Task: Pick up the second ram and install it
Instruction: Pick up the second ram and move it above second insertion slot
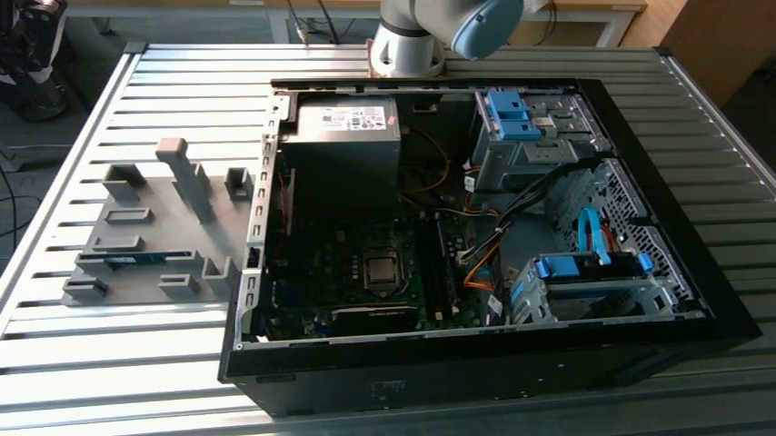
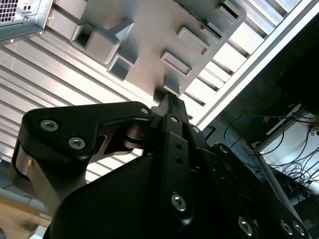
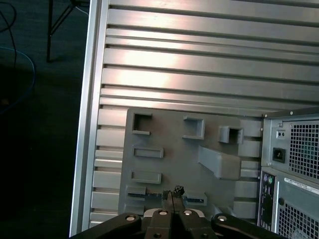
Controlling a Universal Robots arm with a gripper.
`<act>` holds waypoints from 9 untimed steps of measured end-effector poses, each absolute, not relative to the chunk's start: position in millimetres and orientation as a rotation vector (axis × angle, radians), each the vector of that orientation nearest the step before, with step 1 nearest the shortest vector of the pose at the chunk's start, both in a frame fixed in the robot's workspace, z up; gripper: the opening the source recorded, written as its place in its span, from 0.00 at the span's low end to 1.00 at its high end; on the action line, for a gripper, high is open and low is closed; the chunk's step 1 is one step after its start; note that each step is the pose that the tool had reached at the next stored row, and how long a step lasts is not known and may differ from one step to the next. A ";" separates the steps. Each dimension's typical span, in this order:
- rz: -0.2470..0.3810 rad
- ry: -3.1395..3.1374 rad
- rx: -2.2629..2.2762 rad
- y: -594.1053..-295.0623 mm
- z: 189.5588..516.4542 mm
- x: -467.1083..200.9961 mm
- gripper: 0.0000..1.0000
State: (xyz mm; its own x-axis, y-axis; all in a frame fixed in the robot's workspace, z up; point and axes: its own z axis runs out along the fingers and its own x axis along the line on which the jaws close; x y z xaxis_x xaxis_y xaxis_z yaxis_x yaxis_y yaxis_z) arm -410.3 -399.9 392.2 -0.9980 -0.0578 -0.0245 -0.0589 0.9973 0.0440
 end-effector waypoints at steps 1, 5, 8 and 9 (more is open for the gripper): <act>0.070 3.116 -0.091 -399.9 392.2 -410.3 0.11; 0.070 3.116 -0.092 -399.9 392.2 -410.3 0.11; 0.070 3.116 -0.098 -399.9 392.2 -410.3 0.11; 0.070 3.116 -0.101 -399.9 392.2 -410.3 0.11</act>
